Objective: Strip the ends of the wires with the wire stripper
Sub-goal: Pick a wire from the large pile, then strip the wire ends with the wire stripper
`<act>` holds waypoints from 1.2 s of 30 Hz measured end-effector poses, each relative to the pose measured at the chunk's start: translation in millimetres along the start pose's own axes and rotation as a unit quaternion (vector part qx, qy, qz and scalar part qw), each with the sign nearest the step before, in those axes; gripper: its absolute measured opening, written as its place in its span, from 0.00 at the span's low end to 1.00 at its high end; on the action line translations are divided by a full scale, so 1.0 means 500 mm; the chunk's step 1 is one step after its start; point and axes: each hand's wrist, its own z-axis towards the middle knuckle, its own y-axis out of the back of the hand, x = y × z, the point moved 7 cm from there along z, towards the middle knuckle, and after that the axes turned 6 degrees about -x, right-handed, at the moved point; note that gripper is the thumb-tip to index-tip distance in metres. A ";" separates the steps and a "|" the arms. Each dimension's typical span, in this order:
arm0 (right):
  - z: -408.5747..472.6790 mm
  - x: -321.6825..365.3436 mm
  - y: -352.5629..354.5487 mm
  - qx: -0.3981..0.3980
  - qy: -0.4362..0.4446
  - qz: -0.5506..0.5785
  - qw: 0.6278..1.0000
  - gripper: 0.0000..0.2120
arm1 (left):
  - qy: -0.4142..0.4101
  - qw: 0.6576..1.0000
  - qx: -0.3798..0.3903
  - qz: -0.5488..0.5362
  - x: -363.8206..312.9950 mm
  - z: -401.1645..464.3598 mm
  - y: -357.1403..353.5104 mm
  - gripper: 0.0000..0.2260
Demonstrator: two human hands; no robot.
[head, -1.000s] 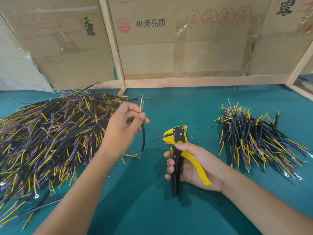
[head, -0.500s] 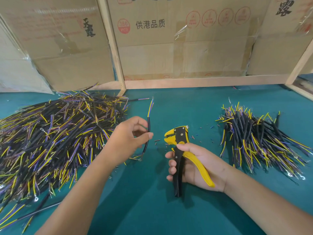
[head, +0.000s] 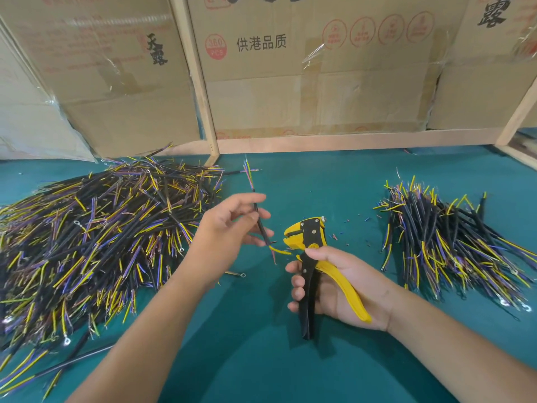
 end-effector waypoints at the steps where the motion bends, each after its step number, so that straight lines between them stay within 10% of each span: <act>1: 0.000 0.000 -0.001 0.000 -0.001 0.003 1.000 0.17 | 0.014 0.999 -0.009 -0.036 0.002 -0.001 0.001 0.17; 11: 0.000 0.000 -0.001 0.003 0.001 -0.005 1.000 0.16 | -0.112 0.945 -0.087 0.296 -0.031 -0.013 0.011 0.10; 29: 0.003 -0.002 0.001 0.007 0.008 -0.006 1.000 0.16 | -0.078 0.975 -0.014 0.206 -0.026 -0.016 -0.014 0.03; 36: 0.002 -0.001 -0.001 0.004 0.006 -0.003 1.000 0.16 | -0.059 0.988 0.008 0.143 -0.019 -0.016 -0.023 0.18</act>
